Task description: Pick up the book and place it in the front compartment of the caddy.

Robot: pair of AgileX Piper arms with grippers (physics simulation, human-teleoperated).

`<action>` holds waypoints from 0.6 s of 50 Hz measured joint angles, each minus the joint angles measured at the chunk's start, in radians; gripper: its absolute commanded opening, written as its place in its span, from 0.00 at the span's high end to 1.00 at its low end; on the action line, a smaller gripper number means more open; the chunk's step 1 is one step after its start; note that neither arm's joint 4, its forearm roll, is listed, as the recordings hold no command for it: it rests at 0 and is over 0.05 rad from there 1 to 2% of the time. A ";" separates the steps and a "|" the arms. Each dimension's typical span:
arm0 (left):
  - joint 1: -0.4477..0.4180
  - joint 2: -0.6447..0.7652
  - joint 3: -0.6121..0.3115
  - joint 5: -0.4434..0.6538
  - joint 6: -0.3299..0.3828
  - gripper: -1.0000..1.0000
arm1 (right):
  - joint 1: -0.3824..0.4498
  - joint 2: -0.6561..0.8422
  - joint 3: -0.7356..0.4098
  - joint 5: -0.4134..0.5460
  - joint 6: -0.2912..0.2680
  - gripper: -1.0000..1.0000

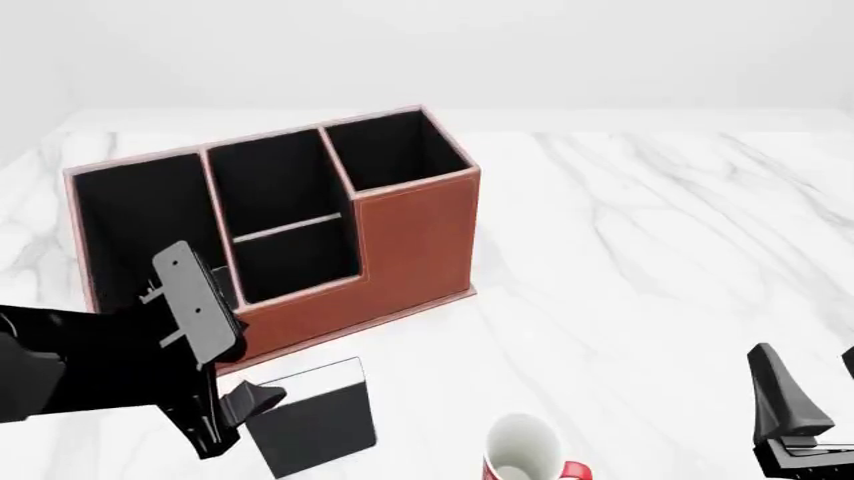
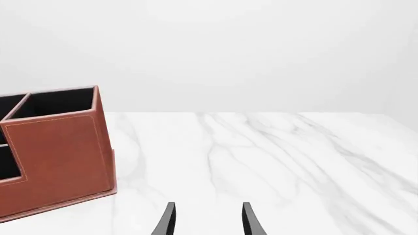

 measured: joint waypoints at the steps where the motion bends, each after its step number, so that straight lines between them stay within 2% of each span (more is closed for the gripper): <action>1: 0.000 0.001 0.000 0.001 0.001 0.00 | 0.000 0.000 0.000 0.000 0.000 0.00; 30: -0.033 0.050 0.015 -0.029 -0.012 0.00 | 0.000 0.000 0.000 0.000 0.000 0.00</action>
